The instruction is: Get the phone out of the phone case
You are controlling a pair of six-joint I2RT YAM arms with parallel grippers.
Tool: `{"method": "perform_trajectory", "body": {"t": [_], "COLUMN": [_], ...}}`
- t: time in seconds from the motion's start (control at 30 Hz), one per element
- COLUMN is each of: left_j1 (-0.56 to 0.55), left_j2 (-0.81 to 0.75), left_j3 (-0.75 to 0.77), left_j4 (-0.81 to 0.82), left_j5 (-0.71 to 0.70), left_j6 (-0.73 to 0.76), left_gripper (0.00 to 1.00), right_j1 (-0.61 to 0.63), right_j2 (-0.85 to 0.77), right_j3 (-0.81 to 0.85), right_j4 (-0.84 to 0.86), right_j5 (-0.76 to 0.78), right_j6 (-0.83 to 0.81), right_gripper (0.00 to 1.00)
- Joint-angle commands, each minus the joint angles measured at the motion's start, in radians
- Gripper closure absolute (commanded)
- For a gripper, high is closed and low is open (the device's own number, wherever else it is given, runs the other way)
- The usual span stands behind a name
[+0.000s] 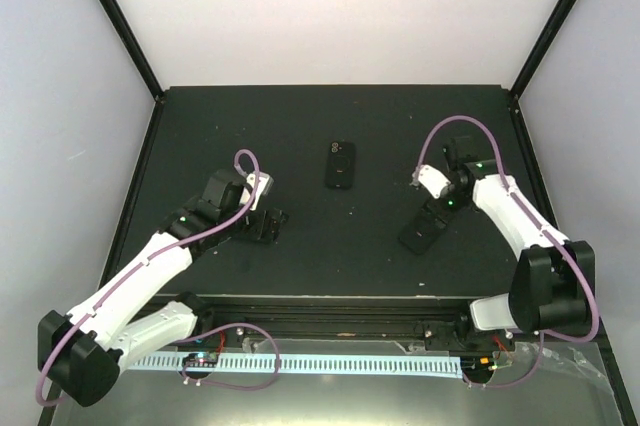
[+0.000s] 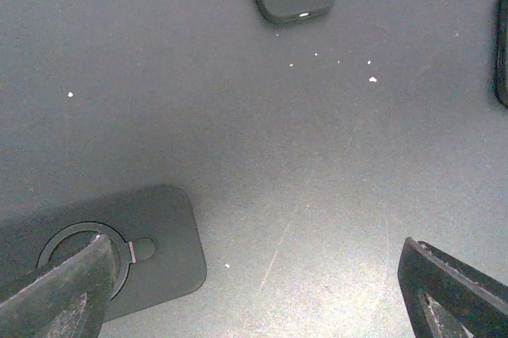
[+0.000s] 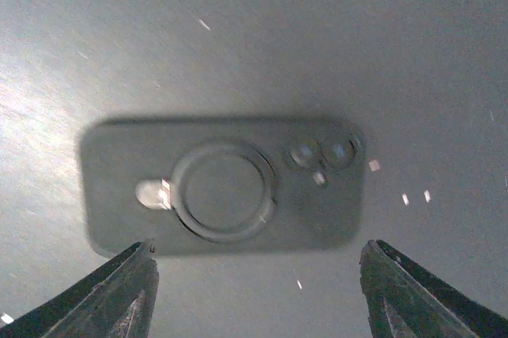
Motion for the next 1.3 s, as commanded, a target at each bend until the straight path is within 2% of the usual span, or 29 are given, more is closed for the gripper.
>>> {"method": "perform_trajectory", "body": {"t": [0.0, 0.2, 0.37, 0.73, 1.1, 1.27], "left_j1": [-0.009, -0.01, -0.009, -0.011, -0.011, -0.01], "left_j2": [-0.01, 0.028, 0.028, 0.021, 0.028, 0.03], "left_j3": [0.022, 0.034, 0.034, 0.031, 0.031, 0.033], "left_j4": [-0.016, -0.035, -0.038, -0.036, -0.035, -0.035], "left_j5": [0.02, 0.023, 0.012, 0.018, 0.019, 0.013], "left_j6": [-0.001, -0.001, -0.004, -0.004, -0.003, -0.002], "left_gripper": [0.01, 0.01, 0.01, 0.01, 0.01, 0.01], "right_j1": [-0.099, -0.141, -0.141, -0.141, -0.14, -0.101], "right_j2": [0.01, 0.045, 0.097, 0.194, 0.289, 0.33], "right_j3": [-0.028, -0.078, -0.085, -0.09, -0.012, 0.027], "right_j4": [-0.054, -0.049, -0.034, 0.014, 0.024, 0.022], "right_j5": [0.063, 0.112, 0.146, 0.172, 0.094, 0.045], "right_j6": [-0.062, -0.099, -0.099, -0.1, -0.068, -0.039], "right_gripper": [0.29, 0.21, 0.19, 0.23, 0.27, 0.31]}}
